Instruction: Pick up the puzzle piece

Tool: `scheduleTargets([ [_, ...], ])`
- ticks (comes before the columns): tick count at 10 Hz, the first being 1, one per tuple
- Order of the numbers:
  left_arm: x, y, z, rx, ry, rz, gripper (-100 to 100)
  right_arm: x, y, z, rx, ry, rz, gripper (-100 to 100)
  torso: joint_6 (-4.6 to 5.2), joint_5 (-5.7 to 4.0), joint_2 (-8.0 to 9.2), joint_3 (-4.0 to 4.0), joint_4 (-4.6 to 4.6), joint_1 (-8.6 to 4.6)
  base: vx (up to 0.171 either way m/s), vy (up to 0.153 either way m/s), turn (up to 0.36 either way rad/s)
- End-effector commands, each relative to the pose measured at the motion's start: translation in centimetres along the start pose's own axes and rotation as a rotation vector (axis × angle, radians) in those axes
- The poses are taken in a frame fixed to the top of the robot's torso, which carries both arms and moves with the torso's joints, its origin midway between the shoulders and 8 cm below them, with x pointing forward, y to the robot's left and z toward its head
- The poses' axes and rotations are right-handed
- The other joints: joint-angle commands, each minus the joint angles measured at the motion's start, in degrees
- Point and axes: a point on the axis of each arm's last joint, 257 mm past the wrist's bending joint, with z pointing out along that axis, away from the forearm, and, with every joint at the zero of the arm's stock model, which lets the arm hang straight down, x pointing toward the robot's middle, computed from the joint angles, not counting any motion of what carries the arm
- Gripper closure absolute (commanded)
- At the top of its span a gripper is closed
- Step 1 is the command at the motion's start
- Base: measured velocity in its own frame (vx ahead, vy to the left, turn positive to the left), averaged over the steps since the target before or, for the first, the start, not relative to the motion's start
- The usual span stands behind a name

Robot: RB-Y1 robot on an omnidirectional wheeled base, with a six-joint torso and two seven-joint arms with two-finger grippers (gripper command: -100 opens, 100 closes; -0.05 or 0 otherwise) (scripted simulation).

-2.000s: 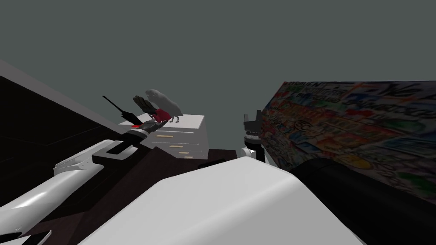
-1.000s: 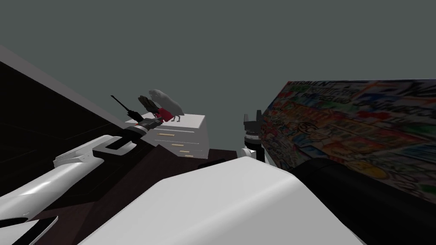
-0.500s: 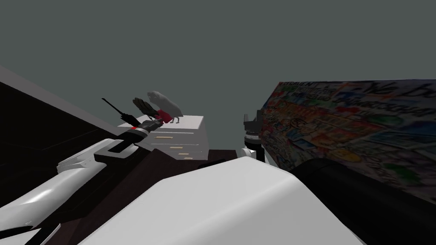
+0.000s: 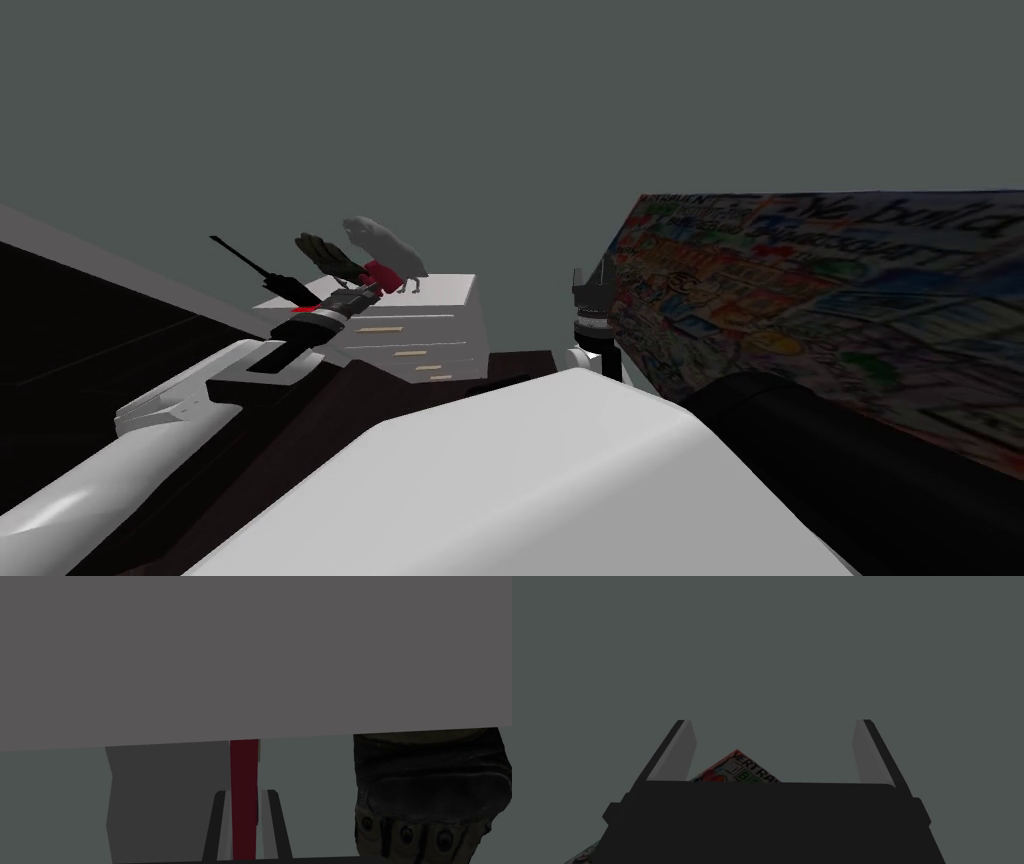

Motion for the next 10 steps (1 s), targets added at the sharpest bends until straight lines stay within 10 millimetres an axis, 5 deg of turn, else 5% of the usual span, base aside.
scheduleTargets([
  [1, 1.4, -0.3, -1.2, 0.0, 0.022, -0.01, 100, 0.0, 0.0, 0.0, 0.0, 0.0, 0.0, 0, 0.0, 0.0, 0.0, 0.0, 0.0, 0.0, 0.008, 0.034, -0.016],
  [10, 0.9, 1.0, -6.9, -0.135, 0.002, -0.03, 100, 0.0, 0.0, 0.0, 0.0, 0.0, 0.0, 0, -0.36, 0.56, 0.31, -0.16, -0.63, 0.04, 0.001, 0.034, -0.12],
])
